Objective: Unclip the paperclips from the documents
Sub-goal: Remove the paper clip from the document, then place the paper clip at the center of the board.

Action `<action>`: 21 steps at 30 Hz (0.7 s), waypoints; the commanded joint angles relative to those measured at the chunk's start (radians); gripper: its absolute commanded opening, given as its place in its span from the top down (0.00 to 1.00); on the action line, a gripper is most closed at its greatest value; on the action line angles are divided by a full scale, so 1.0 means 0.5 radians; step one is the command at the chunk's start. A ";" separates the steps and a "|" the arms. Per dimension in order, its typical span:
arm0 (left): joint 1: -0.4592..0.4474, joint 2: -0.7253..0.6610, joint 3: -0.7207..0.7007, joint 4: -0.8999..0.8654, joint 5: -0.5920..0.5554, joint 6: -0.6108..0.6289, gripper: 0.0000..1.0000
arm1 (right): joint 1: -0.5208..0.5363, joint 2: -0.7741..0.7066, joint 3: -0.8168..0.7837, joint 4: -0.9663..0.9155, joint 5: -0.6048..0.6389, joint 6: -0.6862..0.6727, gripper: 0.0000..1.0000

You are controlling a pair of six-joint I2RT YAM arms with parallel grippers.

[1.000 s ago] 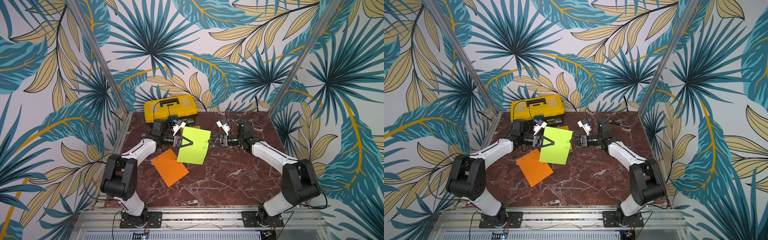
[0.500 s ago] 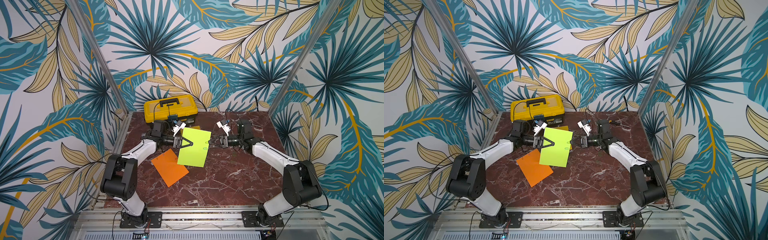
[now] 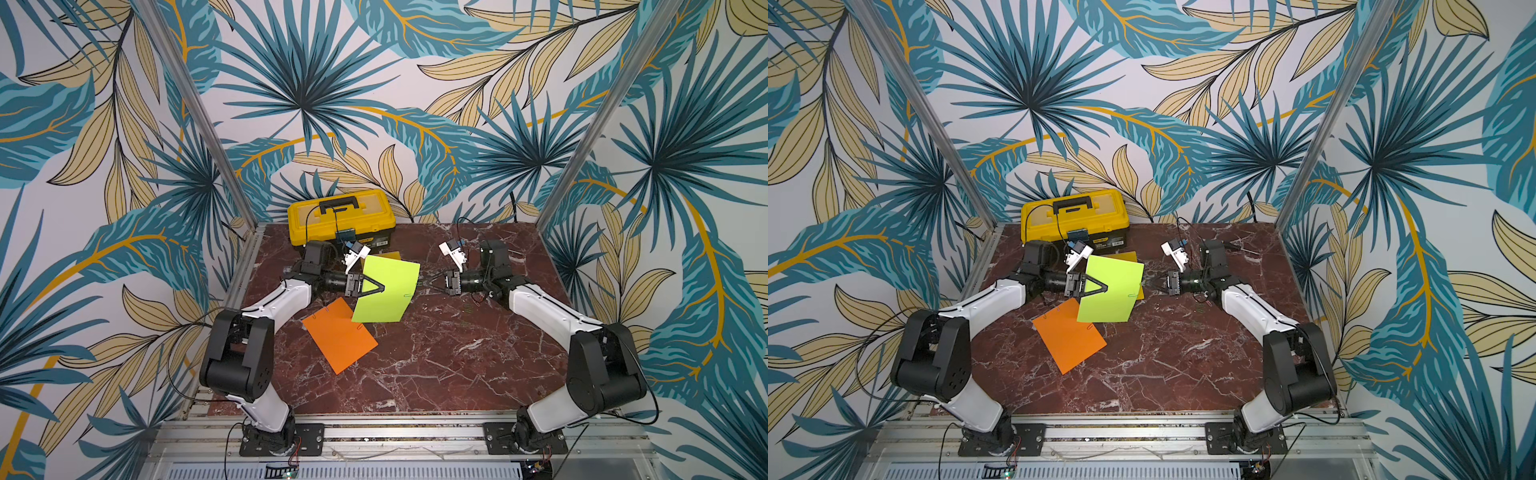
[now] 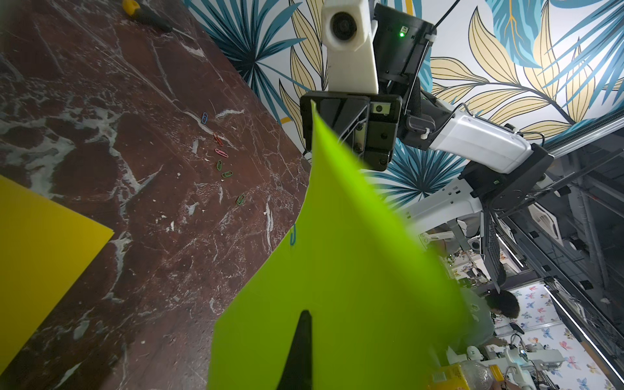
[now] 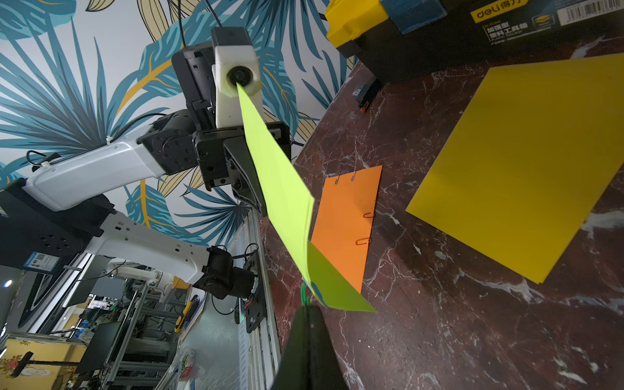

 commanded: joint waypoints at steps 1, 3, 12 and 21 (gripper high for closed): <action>0.017 -0.061 -0.021 0.013 -0.001 0.036 1.00 | -0.019 -0.059 -0.043 -0.047 0.018 -0.053 0.99; 0.018 -0.062 -0.021 0.014 -0.005 0.036 1.00 | -0.032 -0.062 -0.048 -0.073 0.032 -0.069 0.99; 0.017 -0.061 -0.023 0.013 -0.010 0.036 1.00 | -0.139 -0.045 -0.105 -0.329 0.364 -0.144 0.99; 0.016 -0.066 -0.025 0.012 -0.023 0.036 1.00 | -0.287 0.077 -0.197 -0.589 0.895 -0.036 1.00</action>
